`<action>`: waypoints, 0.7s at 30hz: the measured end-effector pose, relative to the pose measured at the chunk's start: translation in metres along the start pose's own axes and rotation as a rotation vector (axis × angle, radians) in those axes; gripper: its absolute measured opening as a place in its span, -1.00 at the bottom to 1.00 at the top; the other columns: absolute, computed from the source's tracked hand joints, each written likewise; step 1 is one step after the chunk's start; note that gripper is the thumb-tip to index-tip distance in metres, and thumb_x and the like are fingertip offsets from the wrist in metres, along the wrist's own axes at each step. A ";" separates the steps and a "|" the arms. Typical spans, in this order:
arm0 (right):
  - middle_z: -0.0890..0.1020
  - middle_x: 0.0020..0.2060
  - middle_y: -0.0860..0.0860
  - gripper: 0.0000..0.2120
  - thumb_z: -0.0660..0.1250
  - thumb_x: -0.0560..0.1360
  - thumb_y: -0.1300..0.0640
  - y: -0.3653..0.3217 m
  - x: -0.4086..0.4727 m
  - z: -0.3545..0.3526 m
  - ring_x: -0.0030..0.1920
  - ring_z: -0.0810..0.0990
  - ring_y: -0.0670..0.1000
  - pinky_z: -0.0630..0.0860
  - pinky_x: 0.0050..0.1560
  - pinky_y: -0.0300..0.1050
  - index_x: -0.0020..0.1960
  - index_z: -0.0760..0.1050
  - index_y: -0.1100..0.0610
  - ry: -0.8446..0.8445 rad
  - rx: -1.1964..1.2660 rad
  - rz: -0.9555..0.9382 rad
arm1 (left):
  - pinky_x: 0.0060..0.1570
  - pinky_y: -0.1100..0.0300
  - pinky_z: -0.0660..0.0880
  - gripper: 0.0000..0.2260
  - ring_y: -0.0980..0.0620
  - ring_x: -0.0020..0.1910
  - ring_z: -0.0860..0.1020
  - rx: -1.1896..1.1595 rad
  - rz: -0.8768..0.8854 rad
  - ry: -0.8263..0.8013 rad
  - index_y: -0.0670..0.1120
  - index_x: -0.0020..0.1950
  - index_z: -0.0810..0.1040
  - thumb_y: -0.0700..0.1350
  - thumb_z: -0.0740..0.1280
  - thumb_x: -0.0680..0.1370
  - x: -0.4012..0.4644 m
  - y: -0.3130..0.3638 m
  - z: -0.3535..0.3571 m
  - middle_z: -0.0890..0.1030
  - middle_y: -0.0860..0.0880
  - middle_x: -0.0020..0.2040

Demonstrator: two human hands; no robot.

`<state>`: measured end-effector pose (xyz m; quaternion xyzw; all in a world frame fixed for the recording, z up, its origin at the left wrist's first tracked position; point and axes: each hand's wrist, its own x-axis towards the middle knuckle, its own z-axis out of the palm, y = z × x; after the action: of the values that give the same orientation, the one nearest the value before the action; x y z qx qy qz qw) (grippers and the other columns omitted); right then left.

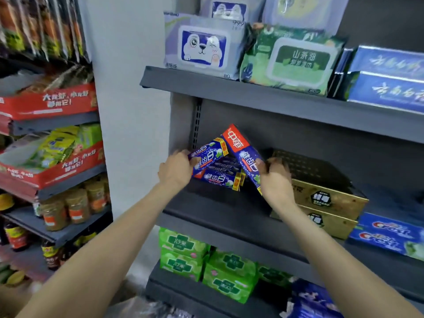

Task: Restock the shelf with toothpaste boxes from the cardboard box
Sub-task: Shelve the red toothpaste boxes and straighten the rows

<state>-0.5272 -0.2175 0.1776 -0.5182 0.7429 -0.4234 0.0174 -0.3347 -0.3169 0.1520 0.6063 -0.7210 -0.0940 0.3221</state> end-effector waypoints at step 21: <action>0.48 0.21 0.20 -0.60 0.12 0.60 -0.06 0.009 0.091 0.049 0.23 0.44 0.17 0.43 0.17 0.01 0.21 0.42 0.25 0.010 -0.050 0.024 | 0.33 -0.24 0.21 -0.40 -0.21 0.41 0.15 0.175 0.222 -0.053 -0.01 0.46 0.18 -0.06 0.38 0.50 0.128 0.039 0.075 0.16 -0.17 0.43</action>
<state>-0.5534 -0.3174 0.1777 -0.5074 0.7595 -0.4071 0.0057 -0.4171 -0.4458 0.1598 0.5459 -0.7974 -0.0105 0.2570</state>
